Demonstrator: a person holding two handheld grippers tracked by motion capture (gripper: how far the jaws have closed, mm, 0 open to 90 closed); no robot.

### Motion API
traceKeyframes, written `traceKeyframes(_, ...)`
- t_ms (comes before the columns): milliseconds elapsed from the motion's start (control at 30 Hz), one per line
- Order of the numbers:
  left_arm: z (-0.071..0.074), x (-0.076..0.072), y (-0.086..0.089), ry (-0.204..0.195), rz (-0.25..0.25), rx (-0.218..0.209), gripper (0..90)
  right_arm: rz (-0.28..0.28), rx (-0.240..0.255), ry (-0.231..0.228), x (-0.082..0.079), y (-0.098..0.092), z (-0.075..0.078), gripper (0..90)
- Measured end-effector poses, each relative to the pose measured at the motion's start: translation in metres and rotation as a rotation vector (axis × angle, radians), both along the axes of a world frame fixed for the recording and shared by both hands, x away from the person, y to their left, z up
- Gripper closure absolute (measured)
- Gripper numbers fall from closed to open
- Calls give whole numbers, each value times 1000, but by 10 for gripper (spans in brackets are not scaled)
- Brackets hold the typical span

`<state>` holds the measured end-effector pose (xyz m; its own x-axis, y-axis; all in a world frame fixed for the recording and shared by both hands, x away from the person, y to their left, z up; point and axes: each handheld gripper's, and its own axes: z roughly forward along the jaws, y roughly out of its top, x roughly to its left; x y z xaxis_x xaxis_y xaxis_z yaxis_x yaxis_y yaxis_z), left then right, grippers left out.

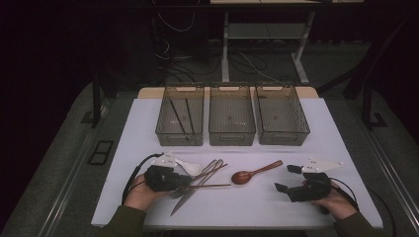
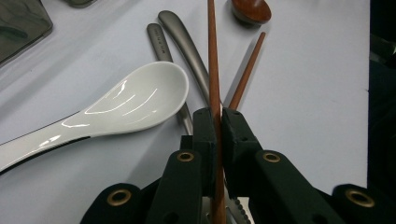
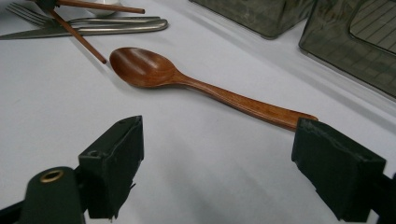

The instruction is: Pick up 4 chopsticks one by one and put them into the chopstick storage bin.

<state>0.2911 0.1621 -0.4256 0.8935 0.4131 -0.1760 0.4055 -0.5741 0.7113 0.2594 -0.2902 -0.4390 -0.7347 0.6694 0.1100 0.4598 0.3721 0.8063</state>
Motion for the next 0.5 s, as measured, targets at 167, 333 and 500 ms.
traceKeyframes(167, 6, -1, -2, -18, -8, -16, 835, 3, -1, 7, 2, -1, -1, 166)
traceKeyframes(333, 11, -1, -4, -24, -9, -33, 836, -3, 5, 11, 3, -1, -2, 166)
traceKeyframes(500, 18, 4, -4, -30, 12, -37, 836, 2, 4, 9, 2, 0, -1, 167)
